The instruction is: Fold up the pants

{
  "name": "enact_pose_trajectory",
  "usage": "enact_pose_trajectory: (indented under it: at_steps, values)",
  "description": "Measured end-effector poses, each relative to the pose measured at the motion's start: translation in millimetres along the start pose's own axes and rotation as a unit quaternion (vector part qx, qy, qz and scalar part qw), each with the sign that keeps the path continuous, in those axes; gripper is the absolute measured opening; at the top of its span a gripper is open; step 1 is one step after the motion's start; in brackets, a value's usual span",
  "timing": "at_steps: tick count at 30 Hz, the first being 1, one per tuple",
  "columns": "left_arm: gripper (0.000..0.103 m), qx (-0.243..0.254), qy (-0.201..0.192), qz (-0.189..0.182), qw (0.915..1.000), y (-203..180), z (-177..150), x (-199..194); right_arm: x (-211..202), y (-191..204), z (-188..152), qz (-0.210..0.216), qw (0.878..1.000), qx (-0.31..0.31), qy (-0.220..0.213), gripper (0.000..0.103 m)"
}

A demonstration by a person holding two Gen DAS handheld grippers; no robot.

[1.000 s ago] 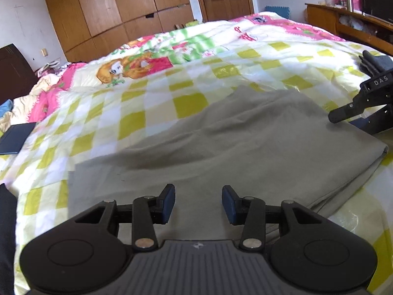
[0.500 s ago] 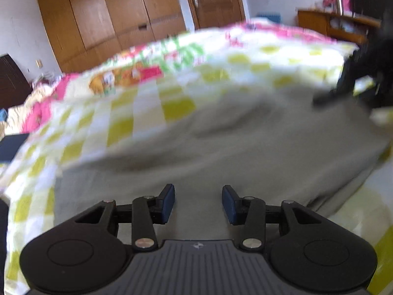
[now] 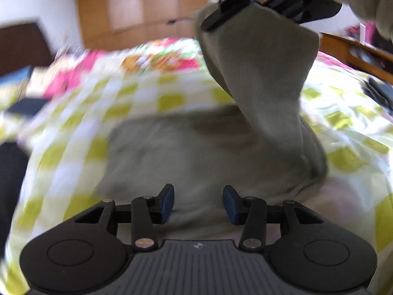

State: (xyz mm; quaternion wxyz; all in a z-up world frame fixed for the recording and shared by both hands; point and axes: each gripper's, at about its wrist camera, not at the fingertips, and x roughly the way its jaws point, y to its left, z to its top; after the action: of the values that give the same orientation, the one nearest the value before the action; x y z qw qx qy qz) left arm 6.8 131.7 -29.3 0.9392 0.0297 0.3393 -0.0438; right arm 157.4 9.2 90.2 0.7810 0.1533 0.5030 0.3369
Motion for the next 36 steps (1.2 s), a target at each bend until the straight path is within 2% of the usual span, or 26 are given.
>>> enact_pose_trajectory:
  at_steps: [2, 4, 9, 12, 14, 18, 22, 25, 27, 30, 32, 34, 35, 36]
  values:
    - [0.058, -0.043, -0.003, -0.016, 0.9989, 17.0, -4.5, -5.2, 32.9, 20.7, -11.4, -0.012, 0.999, -0.030, 0.036, 0.008]
    - [0.058, -0.064, -0.004, -0.021, 0.9977, 24.5, -4.9, -7.2, 55.2, 30.6, -23.3, -0.011, 0.997, -0.032, 0.066, 0.011]
    - [0.059, -0.080, -0.003, -0.033, 0.9962, 30.9, -10.9, -10.2, 62.0, 32.8, -39.7, -0.007, 0.995, -0.027, 0.095, 0.016]
    - [0.059, -0.099, -0.005, -0.042, 0.9942, 38.7, -12.1, -11.8, 49.1, 31.7, -40.1, -0.007, 0.995, -0.029, 0.093, 0.020]
    - [0.059, -0.112, -0.008, -0.049, 0.9925, 42.4, -14.0, -14.9, 40.7, 28.7, -36.1, -0.009, 0.996, -0.031, 0.082, 0.029]
    - [0.059, -0.140, -0.014, -0.063, 0.9881, 53.3, -17.0, -24.8, 40.8, 22.8, -21.0, -0.051, 0.996, -0.047, 0.057, 0.030]
    - [0.060, -0.162, -0.026, -0.066, 0.9843, 61.2, -22.8, -44.0, 50.3, 23.2, -7.3, -0.059, 0.995, -0.071, 0.039, 0.030]
    - [0.061, -0.176, -0.034, -0.064, 0.9817, 68.6, -24.3, -52.7, 56.9, 42.3, -1.5, -0.068, 0.982, -0.175, 0.031, 0.032]
    - [0.061, -0.177, -0.040, -0.066, 0.9812, 68.6, -25.8, -56.1, 66.4, 52.1, 2.7, -0.055, 0.970, -0.232, 0.055, 0.042]
    - [0.062, -0.171, -0.041, -0.069, 0.9820, 69.3, -25.7, -55.2, 89.2, 62.1, 7.8, -0.042, 0.951, -0.287, 0.104, 0.044]
    - [0.062, -0.165, -0.034, -0.069, 0.9833, 67.4, -27.6, -55.9, 104.4, 65.8, 7.7, -0.052, 0.935, -0.327, 0.126, 0.044]
    - [0.062, -0.163, -0.026, -0.070, 0.9839, 67.2, -27.3, -54.2, 116.4, 64.0, 9.3, -0.051, 0.927, -0.339, 0.150, 0.042]
    - [0.062, -0.161, -0.023, -0.069, 0.9843, 65.6, -27.2, -53.6, 119.5, 63.6, 9.9, -0.048, 0.926, -0.338, 0.162, 0.023]
    - [0.062, -0.160, -0.021, -0.068, 0.9847, 65.6, -26.7, -52.4, 120.9, 63.8, 9.5, -0.044, 0.924, -0.336, 0.177, 0.008]
